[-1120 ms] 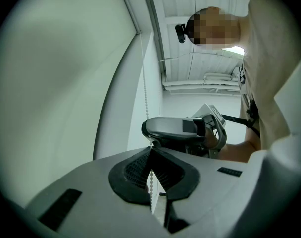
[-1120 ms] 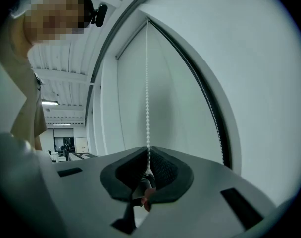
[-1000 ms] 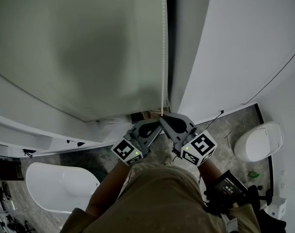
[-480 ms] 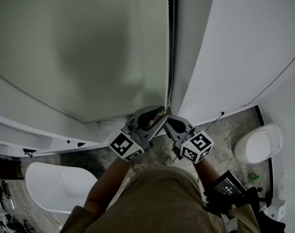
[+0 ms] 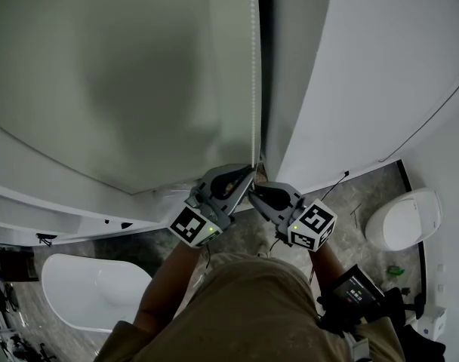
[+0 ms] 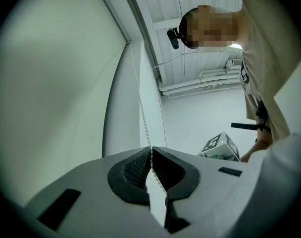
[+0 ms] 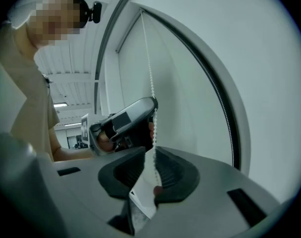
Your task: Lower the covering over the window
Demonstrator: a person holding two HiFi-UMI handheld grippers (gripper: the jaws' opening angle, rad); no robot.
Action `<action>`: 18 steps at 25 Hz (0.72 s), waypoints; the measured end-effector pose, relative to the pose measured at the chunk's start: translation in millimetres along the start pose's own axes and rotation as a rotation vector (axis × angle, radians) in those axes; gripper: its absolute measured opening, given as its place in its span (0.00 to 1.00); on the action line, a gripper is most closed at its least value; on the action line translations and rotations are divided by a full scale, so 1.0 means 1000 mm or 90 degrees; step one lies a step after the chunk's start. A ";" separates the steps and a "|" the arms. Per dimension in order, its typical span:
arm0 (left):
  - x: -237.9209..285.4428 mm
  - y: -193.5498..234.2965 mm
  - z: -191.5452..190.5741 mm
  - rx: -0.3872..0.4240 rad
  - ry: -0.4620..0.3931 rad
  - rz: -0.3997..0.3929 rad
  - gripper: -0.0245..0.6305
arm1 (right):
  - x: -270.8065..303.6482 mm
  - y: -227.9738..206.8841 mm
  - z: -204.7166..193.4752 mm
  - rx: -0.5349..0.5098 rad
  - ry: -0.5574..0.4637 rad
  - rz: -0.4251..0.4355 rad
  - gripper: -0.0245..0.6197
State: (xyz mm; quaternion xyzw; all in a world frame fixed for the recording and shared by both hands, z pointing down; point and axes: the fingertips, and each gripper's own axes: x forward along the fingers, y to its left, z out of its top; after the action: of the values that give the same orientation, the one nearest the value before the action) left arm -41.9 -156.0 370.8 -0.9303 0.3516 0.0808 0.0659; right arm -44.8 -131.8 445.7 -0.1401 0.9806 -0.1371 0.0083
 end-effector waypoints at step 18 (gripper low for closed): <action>-0.009 -0.052 -0.023 -0.060 0.026 -0.018 0.07 | -0.017 0.007 0.074 -0.014 -0.120 -0.023 0.20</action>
State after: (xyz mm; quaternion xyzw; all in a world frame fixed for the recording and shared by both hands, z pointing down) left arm -11.6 -115.3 398.7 -0.9387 0.3356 0.0774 0.0162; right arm -26.5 -140.6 372.3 -0.1703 0.9741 -0.1130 0.0963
